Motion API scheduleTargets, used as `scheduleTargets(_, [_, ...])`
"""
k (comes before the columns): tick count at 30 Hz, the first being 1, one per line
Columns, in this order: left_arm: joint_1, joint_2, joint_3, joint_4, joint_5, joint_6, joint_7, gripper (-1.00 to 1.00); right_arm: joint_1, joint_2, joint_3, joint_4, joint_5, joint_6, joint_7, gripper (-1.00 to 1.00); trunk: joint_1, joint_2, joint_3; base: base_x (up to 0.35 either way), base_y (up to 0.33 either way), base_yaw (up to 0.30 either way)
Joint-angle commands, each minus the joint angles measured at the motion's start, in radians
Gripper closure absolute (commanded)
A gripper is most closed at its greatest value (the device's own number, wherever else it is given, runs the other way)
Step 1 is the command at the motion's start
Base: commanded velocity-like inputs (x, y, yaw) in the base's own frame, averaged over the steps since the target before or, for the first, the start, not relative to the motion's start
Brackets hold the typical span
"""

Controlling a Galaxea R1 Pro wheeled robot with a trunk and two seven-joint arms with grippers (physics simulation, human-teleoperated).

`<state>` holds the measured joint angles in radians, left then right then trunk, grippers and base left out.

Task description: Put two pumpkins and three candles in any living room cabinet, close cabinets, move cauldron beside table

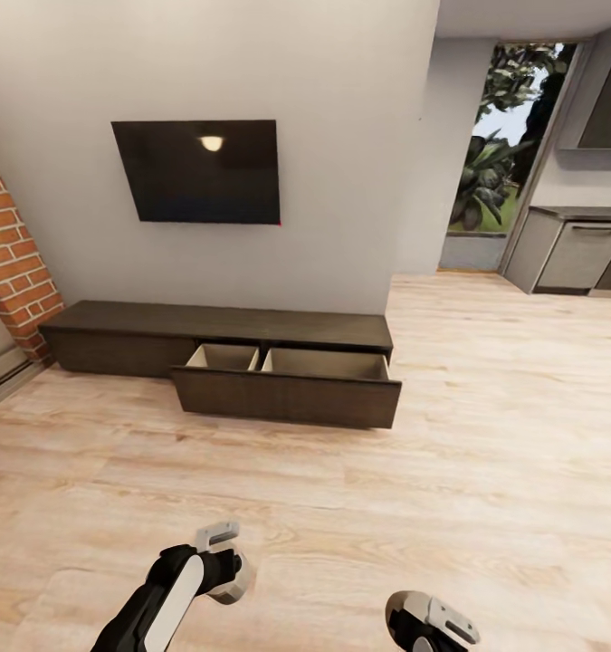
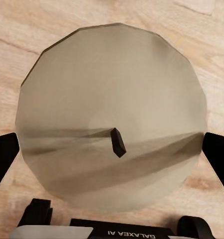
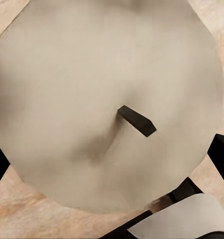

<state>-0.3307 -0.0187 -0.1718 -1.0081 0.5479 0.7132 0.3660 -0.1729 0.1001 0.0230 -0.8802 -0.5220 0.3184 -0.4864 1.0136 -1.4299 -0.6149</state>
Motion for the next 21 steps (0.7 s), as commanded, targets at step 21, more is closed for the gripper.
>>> scheduleTargets(21, [-0.001, 0.000, -0.002, -0.001, 0.010, 0.002, 0.010, 1.00, 0.000, 0.000, 0.002, 0.029, -0.006, 0.001, -0.008, 1.00, 0.001, 0.000, -0.001, 0.342, 0.001, -0.114])
